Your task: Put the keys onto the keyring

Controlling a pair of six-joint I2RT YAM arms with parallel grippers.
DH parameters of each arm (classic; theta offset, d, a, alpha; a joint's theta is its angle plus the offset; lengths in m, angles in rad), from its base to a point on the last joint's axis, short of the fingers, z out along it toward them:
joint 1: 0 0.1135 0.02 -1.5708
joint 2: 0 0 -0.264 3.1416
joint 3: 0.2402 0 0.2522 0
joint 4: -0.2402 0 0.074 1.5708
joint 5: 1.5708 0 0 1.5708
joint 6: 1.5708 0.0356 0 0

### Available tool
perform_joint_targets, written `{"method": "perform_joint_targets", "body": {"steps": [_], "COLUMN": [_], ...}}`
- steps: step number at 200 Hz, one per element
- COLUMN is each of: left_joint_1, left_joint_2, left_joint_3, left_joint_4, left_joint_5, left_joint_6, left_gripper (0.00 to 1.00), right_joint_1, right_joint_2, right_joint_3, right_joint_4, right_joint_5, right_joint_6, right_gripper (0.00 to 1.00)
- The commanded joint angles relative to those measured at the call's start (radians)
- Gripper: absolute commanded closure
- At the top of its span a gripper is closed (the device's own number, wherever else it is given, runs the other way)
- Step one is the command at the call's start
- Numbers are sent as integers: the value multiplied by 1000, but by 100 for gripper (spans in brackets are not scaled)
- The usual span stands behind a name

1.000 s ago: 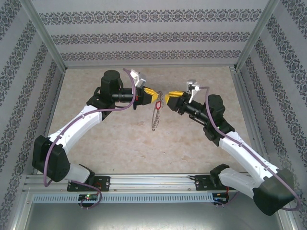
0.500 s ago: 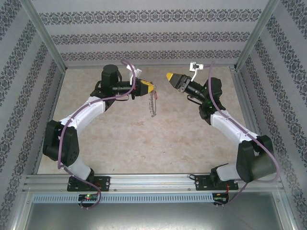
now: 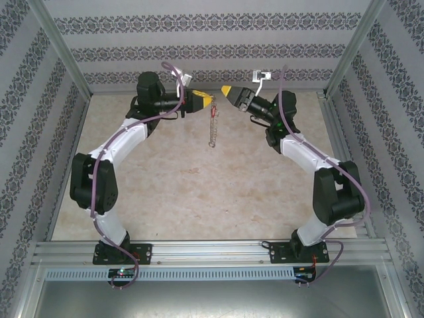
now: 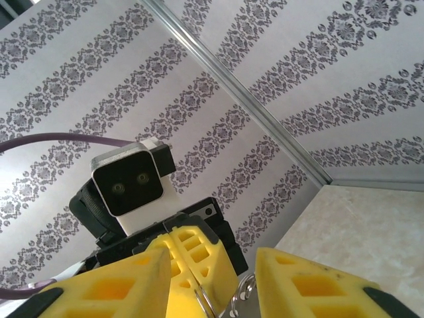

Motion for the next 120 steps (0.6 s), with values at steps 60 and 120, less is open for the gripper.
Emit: {"method": "perform_joint_targets", "body": {"steps": [60, 120], "left_joint_1": [41, 43], "left_joint_2": [115, 118], "left_joint_3": [127, 98], "left_joint_4": [209, 255], "left_joint_5": [43, 26], "left_joint_6": [-185, -226], "left_gripper": [100, 100], "right_joint_1": [-33, -22], "right_joint_2": [175, 201], "right_joint_3": [72, 46], "right_joint_4": [322, 431], "right_joint_5": [-45, -47], "right_joint_6": [183, 246], "right_gripper": [65, 64]}}
